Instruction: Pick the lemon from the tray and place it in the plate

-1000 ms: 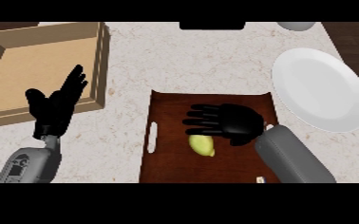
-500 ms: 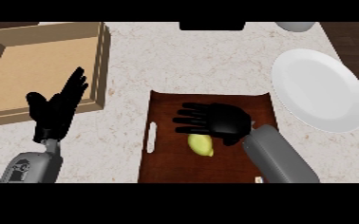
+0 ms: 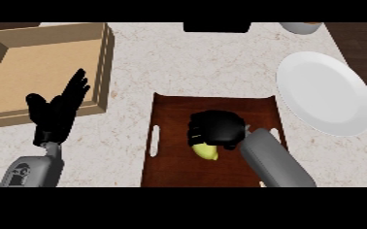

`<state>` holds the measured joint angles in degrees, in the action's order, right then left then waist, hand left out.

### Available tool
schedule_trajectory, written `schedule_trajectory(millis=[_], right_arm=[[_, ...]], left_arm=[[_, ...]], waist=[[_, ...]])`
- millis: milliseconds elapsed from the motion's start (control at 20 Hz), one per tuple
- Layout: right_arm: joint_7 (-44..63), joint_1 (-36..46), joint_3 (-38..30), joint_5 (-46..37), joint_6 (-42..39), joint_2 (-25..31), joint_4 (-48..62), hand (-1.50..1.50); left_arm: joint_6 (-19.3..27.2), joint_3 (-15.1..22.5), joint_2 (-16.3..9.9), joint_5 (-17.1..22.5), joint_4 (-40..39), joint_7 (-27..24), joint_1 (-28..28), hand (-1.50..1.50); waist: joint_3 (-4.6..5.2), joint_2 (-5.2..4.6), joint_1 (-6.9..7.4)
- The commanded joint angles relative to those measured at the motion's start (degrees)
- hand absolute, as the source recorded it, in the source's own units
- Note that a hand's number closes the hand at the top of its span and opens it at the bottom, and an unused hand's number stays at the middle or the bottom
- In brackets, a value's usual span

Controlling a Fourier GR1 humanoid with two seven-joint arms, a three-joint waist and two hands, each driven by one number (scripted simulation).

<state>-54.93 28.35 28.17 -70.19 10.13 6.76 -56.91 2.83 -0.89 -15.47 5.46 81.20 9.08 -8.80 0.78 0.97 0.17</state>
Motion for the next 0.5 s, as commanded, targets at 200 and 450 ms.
schedule_trajectory(millis=[200, 450], right_arm=[[-0.4, -8.3, 2.9, -1.1, 1.3, -2.8, -2.8, 1.5], [-0.1, -8.1, -4.4, 4.3, -4.1, 1.7, 0.6, 1.5]], left_arm=[[0.1, 0.4, 0.8, -0.2, 3.8, 2.7, 1.8, 0.0], [0.9, -1.1, 1.1, -0.7, 0.9, -0.3, 1.4, 0.0]], waist=[[-0.78, -0.73, -0.22], [-0.75, -0.9, -0.46]])
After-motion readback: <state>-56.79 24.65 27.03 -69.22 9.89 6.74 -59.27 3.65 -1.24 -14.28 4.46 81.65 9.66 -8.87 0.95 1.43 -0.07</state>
